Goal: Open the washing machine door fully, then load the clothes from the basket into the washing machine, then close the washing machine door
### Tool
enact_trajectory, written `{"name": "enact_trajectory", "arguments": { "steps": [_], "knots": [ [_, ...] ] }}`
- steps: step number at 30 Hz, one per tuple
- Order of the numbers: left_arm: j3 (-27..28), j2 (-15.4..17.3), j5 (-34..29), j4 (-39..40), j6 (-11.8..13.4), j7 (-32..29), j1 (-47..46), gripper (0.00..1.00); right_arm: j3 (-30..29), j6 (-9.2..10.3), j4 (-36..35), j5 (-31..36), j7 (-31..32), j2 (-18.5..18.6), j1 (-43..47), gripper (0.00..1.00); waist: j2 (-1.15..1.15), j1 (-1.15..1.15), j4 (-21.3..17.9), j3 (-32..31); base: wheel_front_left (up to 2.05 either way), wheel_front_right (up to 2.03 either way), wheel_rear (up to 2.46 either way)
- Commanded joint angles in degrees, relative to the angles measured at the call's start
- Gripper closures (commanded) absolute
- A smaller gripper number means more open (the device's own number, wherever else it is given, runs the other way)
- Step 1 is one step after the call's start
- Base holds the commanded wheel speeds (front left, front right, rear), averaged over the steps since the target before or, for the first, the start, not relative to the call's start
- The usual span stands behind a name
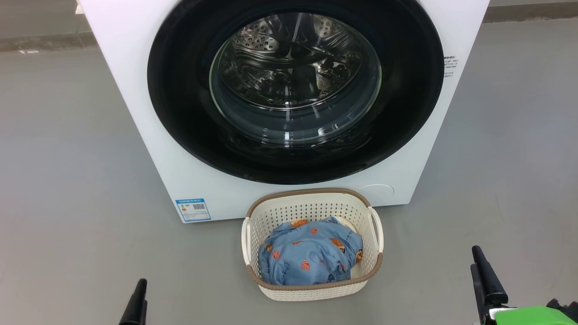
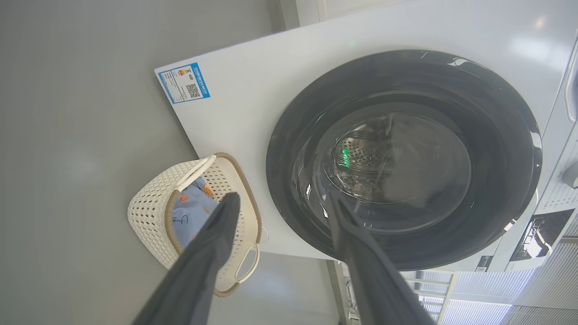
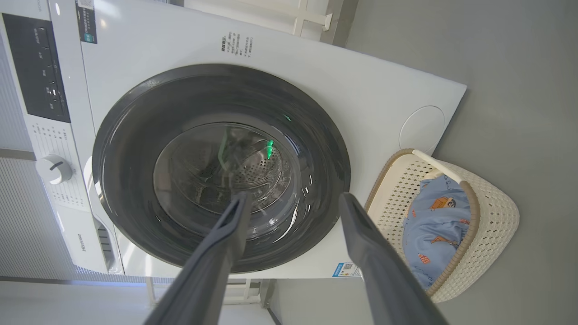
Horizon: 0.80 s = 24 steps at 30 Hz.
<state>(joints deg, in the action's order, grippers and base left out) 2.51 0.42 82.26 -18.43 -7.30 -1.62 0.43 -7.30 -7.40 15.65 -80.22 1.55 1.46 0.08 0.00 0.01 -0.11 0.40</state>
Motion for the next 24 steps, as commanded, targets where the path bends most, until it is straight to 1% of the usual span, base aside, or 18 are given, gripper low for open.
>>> {"name": "enact_trajectory", "arguments": {
  "steps": [1, 13, 24],
  "knots": [
    [0.42, 0.82, -1.71, 1.93, -0.05, 0.69, -2.18, 0.0, 0.69, -0.02, -2.17, 1.88, -0.74, 0.39, -1.43, 0.0, 0.0, -0.01, 0.0, 0.01, 0.0, 0.0, 0.0],
    [0.19, 0.98, -8.35, 3.35, -0.06, 2.55, -2.36, 0.0, 1.57, -0.03, -4.07, 10.37, -2.58, 1.0, -1.34, 0.0, 0.0, -0.01, 0.08, 0.06, 0.0, 0.0, 0.0],
    [0.0, 1.17, -16.45, 4.82, -0.08, 4.4, -2.27, 0.0, 3.18, -0.04, -5.17, 19.49, -4.42, 2.07, -1.29, 0.0, 0.0, -0.01, 0.09, 0.18, 0.0, 0.0, 0.0]
  ]
}}
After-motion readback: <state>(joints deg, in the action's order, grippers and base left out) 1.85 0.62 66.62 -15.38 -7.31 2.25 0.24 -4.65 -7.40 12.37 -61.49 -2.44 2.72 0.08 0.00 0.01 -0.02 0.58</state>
